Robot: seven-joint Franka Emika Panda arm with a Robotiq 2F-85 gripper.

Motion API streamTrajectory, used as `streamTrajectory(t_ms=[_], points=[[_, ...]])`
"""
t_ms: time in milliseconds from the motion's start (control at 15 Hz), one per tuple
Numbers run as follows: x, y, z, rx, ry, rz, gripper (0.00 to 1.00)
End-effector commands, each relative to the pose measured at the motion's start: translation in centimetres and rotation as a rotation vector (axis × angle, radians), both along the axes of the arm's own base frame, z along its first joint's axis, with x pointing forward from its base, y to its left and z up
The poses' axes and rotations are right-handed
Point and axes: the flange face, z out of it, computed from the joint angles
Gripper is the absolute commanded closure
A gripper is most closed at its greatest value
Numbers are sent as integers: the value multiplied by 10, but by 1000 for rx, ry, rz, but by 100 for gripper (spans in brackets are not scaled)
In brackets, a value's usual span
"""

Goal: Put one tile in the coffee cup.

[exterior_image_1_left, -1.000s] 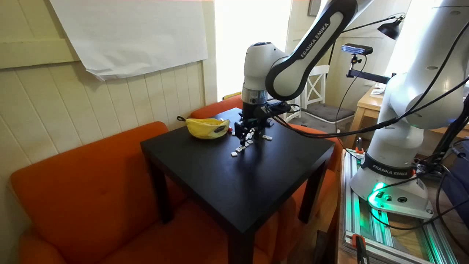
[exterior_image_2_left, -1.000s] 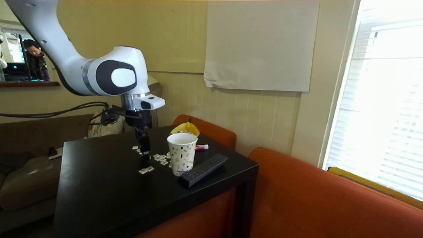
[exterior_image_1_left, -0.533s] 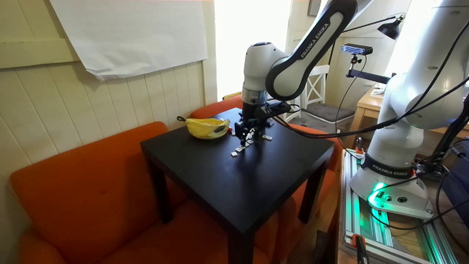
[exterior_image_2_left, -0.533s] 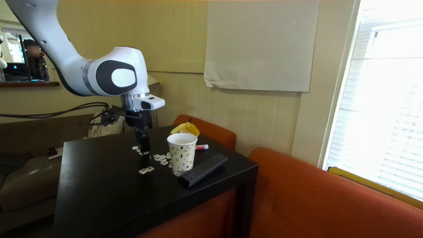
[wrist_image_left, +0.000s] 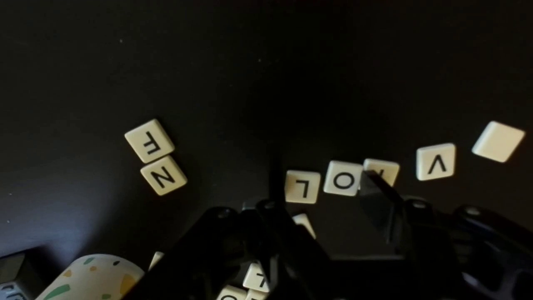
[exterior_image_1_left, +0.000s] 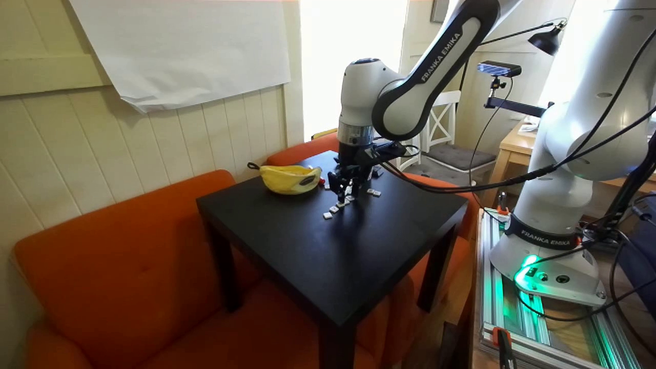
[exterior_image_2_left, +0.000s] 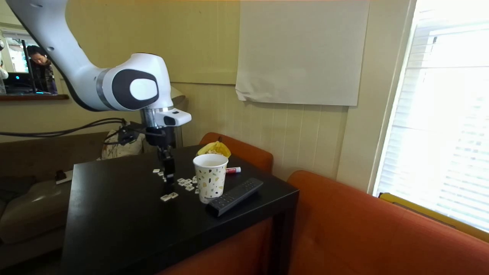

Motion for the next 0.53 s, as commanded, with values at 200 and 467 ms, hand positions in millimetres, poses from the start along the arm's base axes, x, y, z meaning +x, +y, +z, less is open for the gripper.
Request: streamTrajectory(t_ms=[200,467], points=[[3,-1,-5,-27,-4,2,80],[4,-2,-5,-32,-8,-4,100]])
